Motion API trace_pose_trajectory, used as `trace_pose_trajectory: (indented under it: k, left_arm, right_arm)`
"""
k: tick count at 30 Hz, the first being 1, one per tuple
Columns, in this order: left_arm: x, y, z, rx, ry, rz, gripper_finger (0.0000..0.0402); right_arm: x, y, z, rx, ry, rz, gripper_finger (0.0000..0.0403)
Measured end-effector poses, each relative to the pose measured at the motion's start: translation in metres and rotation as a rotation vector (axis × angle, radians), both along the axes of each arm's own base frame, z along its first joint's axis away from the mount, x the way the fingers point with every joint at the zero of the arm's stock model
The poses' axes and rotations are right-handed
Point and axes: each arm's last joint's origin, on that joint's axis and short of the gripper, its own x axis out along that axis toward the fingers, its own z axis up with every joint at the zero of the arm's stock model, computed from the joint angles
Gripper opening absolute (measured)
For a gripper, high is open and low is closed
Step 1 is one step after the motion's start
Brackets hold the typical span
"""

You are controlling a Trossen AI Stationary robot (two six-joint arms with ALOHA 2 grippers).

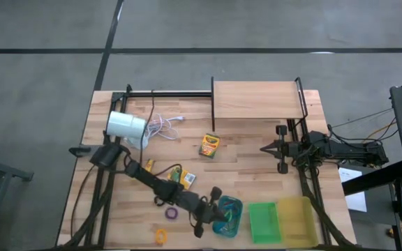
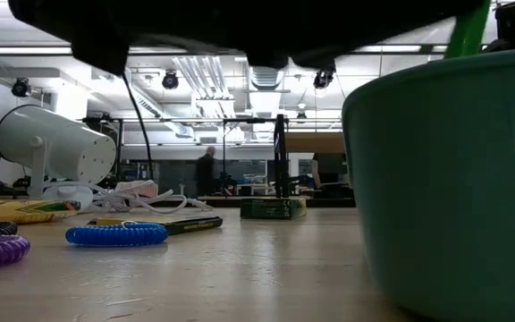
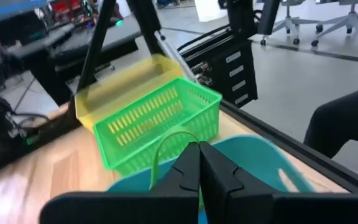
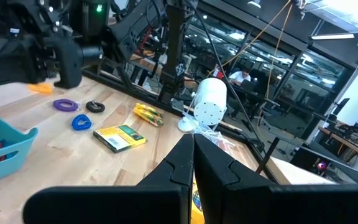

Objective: Pick & Place Office Desk Supplies
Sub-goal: Put the green rubber band into the blue bin

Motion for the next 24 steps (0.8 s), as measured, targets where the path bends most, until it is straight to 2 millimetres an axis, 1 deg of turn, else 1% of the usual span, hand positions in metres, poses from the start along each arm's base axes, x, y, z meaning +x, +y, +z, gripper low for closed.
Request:
trace_pose_trajectory:
  k: [8,13,19,22,24]
  left_arm:
    - [0.006,0.015,-0.013,-0.091,0.141,0.074,0.0003]
    - [0.008,0.022,-0.015,-0.161,0.198,0.118,0.0003]
    - [0.005,0.025,-0.023,-0.142,0.280,0.137,0.0003]
    - [0.005,0.024,-0.022,-0.149,0.284,0.128,0.0013]
    - [0.006,0.024,-0.022,-0.157,0.284,0.129,0.0030]
  right_arm:
    - [0.000,0.000,0.000,0.000,0.000,0.000,0.0008]
    - [0.000,0.000,0.000,0.000,0.000,0.000,0.0008]
    - [0.000,0.000,0.000,0.000,0.000,0.000,0.0008]
    - [0.000,0.000,0.000,0.000,0.000,0.000,0.0008]
    - [0.000,0.000,0.000,0.000,0.000,0.000,0.0008]
